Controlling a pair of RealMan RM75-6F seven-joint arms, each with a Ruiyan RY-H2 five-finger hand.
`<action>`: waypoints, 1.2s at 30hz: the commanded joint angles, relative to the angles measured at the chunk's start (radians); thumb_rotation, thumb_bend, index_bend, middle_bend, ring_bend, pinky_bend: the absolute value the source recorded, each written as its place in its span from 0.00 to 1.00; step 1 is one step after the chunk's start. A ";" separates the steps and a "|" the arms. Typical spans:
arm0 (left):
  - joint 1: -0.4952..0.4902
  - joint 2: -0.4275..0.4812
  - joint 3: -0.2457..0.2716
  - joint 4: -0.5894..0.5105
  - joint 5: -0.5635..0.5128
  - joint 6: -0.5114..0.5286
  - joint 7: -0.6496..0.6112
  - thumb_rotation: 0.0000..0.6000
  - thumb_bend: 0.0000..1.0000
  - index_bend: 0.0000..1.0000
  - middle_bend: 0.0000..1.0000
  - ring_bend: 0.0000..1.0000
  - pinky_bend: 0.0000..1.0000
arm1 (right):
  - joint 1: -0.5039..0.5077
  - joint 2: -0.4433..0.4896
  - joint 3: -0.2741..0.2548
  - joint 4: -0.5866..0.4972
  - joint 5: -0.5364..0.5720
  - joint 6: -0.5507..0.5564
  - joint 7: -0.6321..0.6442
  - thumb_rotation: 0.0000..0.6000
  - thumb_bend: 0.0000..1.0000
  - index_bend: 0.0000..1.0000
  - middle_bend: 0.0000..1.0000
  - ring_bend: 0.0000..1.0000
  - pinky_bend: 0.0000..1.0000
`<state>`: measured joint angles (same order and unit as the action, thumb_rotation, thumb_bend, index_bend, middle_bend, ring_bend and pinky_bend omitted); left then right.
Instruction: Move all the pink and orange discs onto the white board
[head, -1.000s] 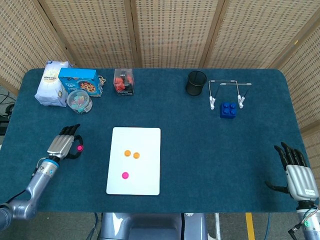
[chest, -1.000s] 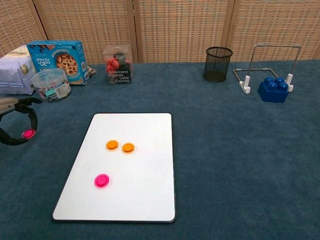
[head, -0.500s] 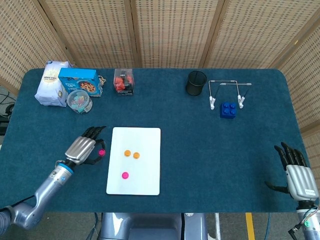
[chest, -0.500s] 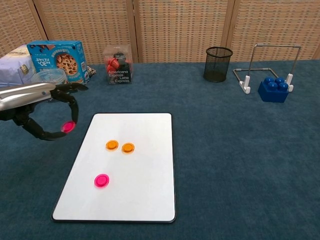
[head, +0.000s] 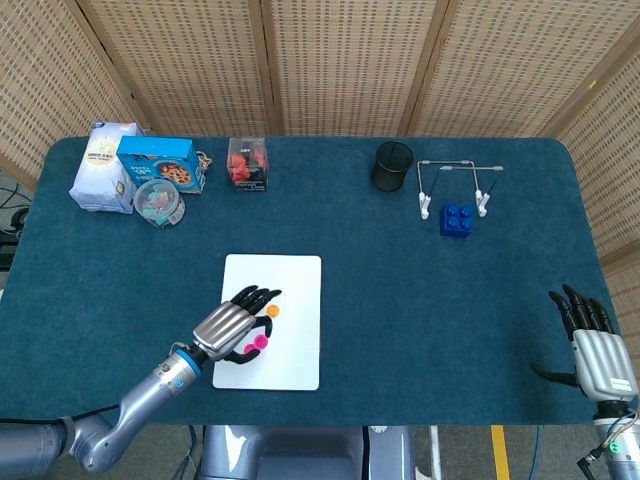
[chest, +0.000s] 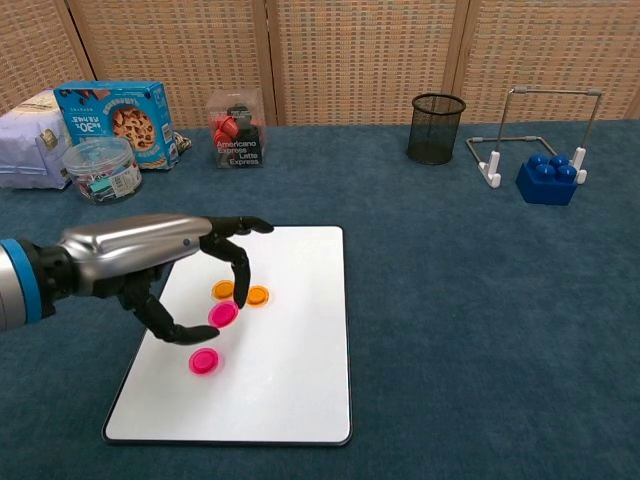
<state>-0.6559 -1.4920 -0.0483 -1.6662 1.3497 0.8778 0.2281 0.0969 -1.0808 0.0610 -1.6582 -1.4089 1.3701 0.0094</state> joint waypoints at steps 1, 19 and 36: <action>-0.002 -0.026 0.012 0.023 -0.011 -0.002 0.014 1.00 0.35 0.55 0.00 0.00 0.00 | 0.000 0.000 0.000 0.000 -0.001 0.000 0.000 1.00 0.00 0.00 0.00 0.00 0.00; -0.001 -0.095 0.051 0.092 -0.013 0.001 0.038 1.00 0.33 0.55 0.00 0.00 0.00 | 0.000 0.001 -0.001 0.000 0.000 -0.001 -0.001 1.00 0.00 0.00 0.00 0.00 0.00; -0.006 -0.127 0.055 0.119 -0.048 -0.011 0.075 1.00 0.33 0.55 0.00 0.00 0.00 | 0.000 0.003 -0.002 -0.001 0.000 -0.003 0.002 1.00 0.00 0.00 0.00 0.00 0.00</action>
<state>-0.6607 -1.6178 0.0069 -1.5474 1.3032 0.8682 0.3017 0.0968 -1.0781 0.0591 -1.6587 -1.4087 1.3673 0.0113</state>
